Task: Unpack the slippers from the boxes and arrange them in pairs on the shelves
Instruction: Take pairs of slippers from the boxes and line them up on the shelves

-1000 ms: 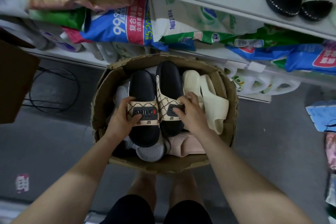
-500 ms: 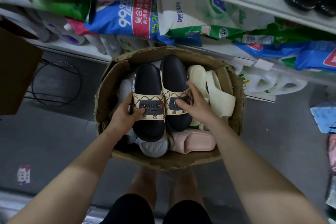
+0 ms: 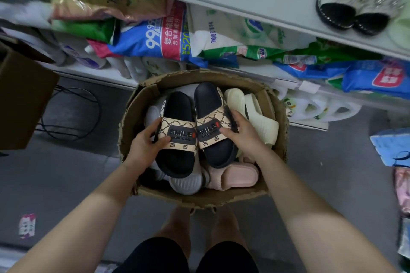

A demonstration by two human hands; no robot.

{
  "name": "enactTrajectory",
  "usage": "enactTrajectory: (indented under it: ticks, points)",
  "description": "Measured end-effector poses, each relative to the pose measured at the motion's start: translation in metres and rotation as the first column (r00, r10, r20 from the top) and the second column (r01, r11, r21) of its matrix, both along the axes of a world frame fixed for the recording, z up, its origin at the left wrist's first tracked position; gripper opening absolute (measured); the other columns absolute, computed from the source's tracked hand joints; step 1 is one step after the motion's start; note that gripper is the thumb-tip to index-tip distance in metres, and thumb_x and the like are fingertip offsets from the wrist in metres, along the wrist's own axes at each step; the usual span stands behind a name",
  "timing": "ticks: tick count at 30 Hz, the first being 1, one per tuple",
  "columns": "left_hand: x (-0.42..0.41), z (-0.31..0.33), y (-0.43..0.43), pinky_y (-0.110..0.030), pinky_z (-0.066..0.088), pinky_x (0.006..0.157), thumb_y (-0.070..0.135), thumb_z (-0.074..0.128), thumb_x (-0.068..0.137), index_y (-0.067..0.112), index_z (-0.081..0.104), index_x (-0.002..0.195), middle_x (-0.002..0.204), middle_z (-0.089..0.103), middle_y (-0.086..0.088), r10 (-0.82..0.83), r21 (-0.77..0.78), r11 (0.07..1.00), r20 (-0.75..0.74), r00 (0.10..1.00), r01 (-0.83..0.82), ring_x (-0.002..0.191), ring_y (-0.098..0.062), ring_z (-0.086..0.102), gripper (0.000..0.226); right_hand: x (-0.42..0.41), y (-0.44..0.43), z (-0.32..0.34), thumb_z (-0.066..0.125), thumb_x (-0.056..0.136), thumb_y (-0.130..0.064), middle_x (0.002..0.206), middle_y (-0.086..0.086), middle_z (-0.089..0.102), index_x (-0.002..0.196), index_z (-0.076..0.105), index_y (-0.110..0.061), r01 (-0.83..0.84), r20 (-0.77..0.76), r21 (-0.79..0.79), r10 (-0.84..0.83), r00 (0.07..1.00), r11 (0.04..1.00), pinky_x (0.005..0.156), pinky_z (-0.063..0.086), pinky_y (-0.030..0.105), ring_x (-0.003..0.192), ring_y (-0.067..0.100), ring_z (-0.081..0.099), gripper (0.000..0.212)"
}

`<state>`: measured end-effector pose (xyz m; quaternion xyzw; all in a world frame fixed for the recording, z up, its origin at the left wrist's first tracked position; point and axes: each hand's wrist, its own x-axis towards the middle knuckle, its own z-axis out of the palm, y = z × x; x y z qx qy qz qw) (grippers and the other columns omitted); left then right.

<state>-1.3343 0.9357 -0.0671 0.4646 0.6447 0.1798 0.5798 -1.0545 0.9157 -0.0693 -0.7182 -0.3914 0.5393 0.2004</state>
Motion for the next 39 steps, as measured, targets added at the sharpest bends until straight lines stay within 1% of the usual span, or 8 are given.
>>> enactTrajectory:
  ticks: [4, 10, 20, 23, 27, 32, 34, 39]
  points:
    - [0.003, 0.031, 0.000, -0.036, 0.048, 0.100, 0.011, 0.067, 0.088, 0.036, 0.048, 0.132, 0.115, 0.064, 0.013, 0.010, 0.086, 0.996, 0.096, 0.995, -0.019, 0.109, -0.008, 0.060, 0.054, 0.017, -0.009, 0.036, 0.072, 0.074, -0.052, 0.142, -0.013, 0.052, 0.146, 0.035, -0.040, -0.016, -0.027, 0.082, 0.018, 0.999, 0.997, 0.108, 0.043, 0.045, 0.128, 0.010, 0.051, 0.082]
    - [0.018, 0.079, 0.031, -0.016, 0.051, 0.084, -0.005, 0.062, 0.086, 0.016, 0.048, 0.139, 0.115, 0.068, 0.000, 0.007, 0.243, 0.967, 0.259, 0.966, -0.072, 0.095, -0.001, 0.064, 0.059, 0.048, -0.005, 0.114, 0.073, 0.087, -0.017, 0.142, -0.005, 0.053, 0.148, 0.039, -0.025, 0.095, -0.075, 0.252, -0.079, 0.994, 0.963, 0.109, 0.043, 0.042, 0.128, 0.009, 0.052, 0.071]
    - [0.098, 0.141, 0.157, -0.016, 0.051, 0.082, -0.002, 0.060, 0.089, 0.033, 0.047, 0.131, 0.097, 0.070, 0.022, -0.105, 0.437, 0.899, 0.264, 0.959, -0.022, 0.092, 0.008, 0.063, 0.056, 0.115, 0.086, 0.168, 0.071, 0.089, -0.017, 0.129, 0.000, 0.062, 0.142, 0.045, -0.031, 0.362, -0.170, 0.449, -0.320, 0.932, 0.817, 0.096, 0.050, 0.028, 0.119, 0.011, 0.059, 0.061]
    - [0.125, 0.149, 0.199, -0.025, 0.053, 0.086, -0.002, 0.060, 0.090, 0.027, 0.048, 0.135, 0.095, 0.067, 0.012, -0.074, 0.431, 0.901, 0.256, 0.964, -0.045, 0.081, 0.004, 0.064, 0.054, 0.128, 0.124, 0.163, 0.067, 0.091, -0.012, 0.130, 0.005, 0.061, 0.140, 0.047, -0.024, 0.430, -0.228, 0.427, -0.365, 0.903, 0.795, 0.095, 0.053, 0.034, 0.115, 0.017, 0.062, 0.054]
    - [0.148, 0.146, 0.242, -0.044, 0.051, 0.095, 0.000, 0.060, 0.090, 0.026, 0.049, 0.136, 0.095, 0.065, 0.000, -0.057, 0.376, 0.926, 0.246, 0.968, -0.041, 0.094, -0.021, 0.061, 0.053, 0.139, 0.163, 0.150, 0.064, 0.092, -0.007, 0.129, 0.006, 0.062, 0.132, 0.052, -0.021, 0.429, -0.237, 0.384, -0.362, 0.902, 0.818, 0.093, 0.055, 0.035, 0.112, 0.020, 0.063, 0.044]
    - [0.164, 0.137, 0.271, -0.049, 0.050, 0.095, 0.014, 0.067, 0.083, 0.033, 0.052, 0.134, 0.107, 0.066, -0.008, -0.110, 0.413, 0.909, 0.118, 0.987, 0.051, 0.104, -0.027, 0.063, 0.056, 0.150, 0.195, 0.135, 0.066, 0.092, -0.012, 0.134, 0.004, 0.060, 0.142, 0.046, -0.016, 0.404, -0.200, 0.339, -0.355, 0.913, 0.850, 0.095, 0.054, 0.035, 0.113, 0.018, 0.063, 0.054]
    - [0.170, 0.134, 0.279, -0.045, 0.049, 0.098, 0.030, 0.065, 0.076, 0.037, 0.052, 0.133, 0.111, 0.068, -0.007, -0.097, 0.435, 0.897, 0.022, 0.995, 0.078, 0.109, -0.025, 0.062, 0.058, 0.150, 0.203, 0.137, 0.065, 0.092, -0.021, 0.132, 0.003, 0.061, 0.138, 0.049, -0.018, 0.359, -0.128, 0.344, -0.335, 0.933, 0.868, 0.097, 0.053, 0.039, 0.112, 0.018, 0.063, 0.049]
    - [0.187, 0.139, 0.280, -0.037, 0.043, 0.097, 0.028, 0.063, 0.087, 0.028, 0.045, 0.141, 0.131, 0.059, -0.006, -0.144, 0.579, 0.733, -0.380, 0.914, 0.356, 0.116, -0.030, 0.055, 0.057, 0.145, 0.207, 0.150, 0.057, 0.097, -0.030, 0.138, 0.010, 0.049, 0.148, 0.035, -0.018, -0.060, 0.442, 0.405, -0.137, 0.887, 0.912, 0.096, 0.038, 0.030, 0.125, 0.024, 0.048, 0.056]
